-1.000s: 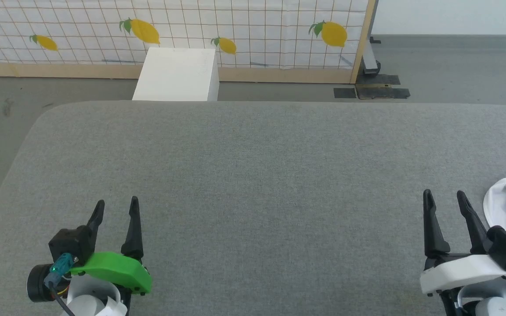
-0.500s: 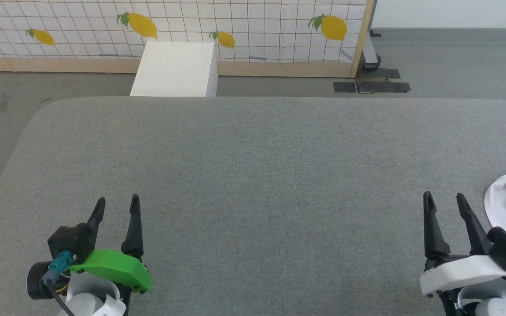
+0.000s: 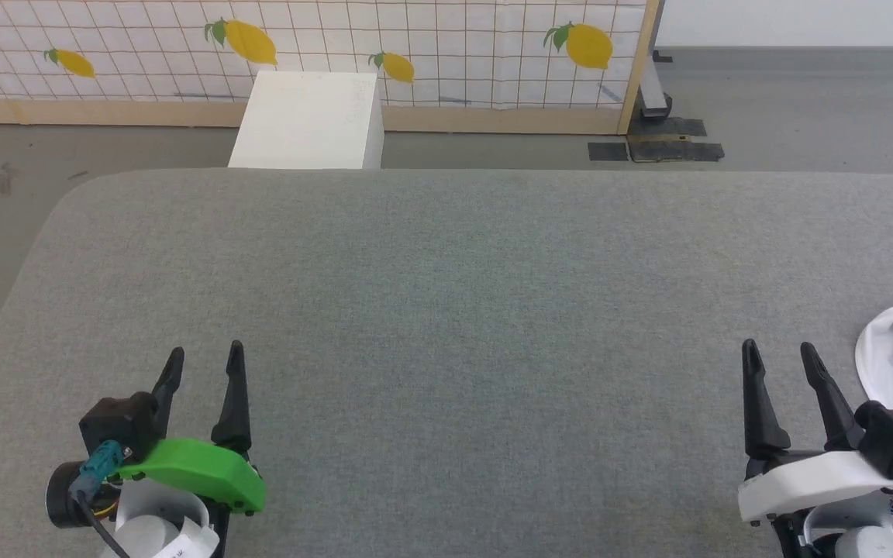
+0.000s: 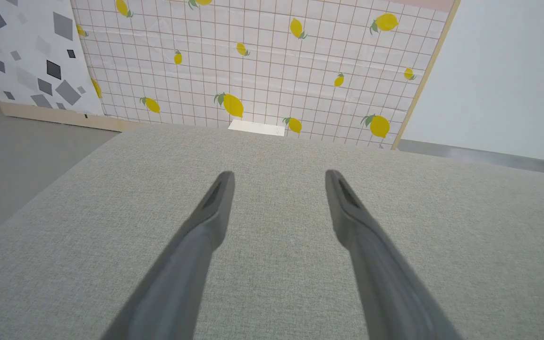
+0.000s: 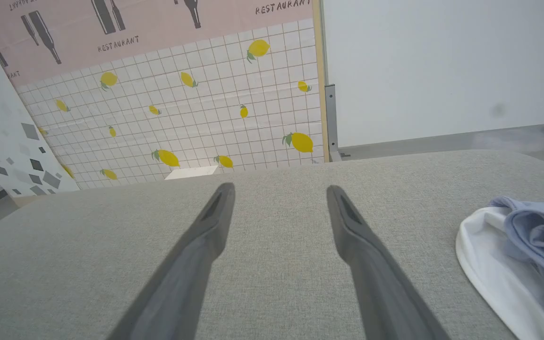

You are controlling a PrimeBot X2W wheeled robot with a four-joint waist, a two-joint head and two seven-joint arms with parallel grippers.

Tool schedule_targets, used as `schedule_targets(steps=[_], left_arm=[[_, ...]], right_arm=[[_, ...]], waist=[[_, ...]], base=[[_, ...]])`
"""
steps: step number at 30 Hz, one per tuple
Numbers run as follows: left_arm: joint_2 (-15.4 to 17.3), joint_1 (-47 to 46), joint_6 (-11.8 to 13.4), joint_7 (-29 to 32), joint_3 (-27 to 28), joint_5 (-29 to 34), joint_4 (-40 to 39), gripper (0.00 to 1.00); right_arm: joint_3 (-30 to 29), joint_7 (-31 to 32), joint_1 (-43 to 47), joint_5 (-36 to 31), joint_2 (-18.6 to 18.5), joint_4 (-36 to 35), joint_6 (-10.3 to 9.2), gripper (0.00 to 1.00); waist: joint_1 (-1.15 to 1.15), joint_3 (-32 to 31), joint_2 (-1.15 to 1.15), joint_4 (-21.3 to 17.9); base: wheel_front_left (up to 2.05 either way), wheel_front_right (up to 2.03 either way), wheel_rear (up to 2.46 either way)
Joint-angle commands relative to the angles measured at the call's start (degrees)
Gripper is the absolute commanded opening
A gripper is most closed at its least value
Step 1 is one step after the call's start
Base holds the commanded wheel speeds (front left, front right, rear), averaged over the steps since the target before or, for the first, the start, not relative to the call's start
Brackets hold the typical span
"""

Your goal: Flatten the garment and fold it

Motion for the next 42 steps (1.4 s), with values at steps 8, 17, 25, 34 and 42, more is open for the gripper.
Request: schedule_targets(steps=[8, 17, 25, 34, 42], left_arm=[[0.58, -1.25, -0.19, -0.25, -0.38, 0.04, 0.38, 1.00], [0.69, -1.34, -0.20, -0.32, -0.59, -0.26, 0.60, 1.00], [0.71, -1.58, -0.12, -0.34, -0.79, -0.53, 0.76, 1.00], [0.78, -1.65, 0.00, -0.40, -1.03, -0.74, 0.88, 1.00], [0.99, -1.48, 0.01, -0.33, -1.43, -0.88, 0.78, 1.00]], right_arm=[[0.13, -0.13, -1.03, -0.08, 0.06, 0.10, -0.09, 1.00], [0.29, -0.20, -0.97, 0.11, 0.06, 0.32, -0.09, 1.00], [0.37, -0.12, -0.98, 0.09, 0.06, 0.12, -0.09, 1.00], [0.36, 0.08, -1.01, 0.02, 0.06, 0.08, -0.09, 1.00], [0.39, 0.19, -0.78, -0.06, 0.06, -0.02, -0.09, 1.00]], waist=[[0.00, 0.11, 0.00, -0.01], [0.00, -0.07, 0.00, -0.10], [0.00, -0.06, 0.00, -0.04], [0.00, -0.12, 0.00, 0.01], [0.00, -0.30, 0.00, -0.05]], base=[[0.00, 0.00, 0.00], [0.00, 0.00, 0.00], [0.00, 0.00, 0.00], [0.00, 0.00, 0.00], [0.00, 0.00, 0.00]])
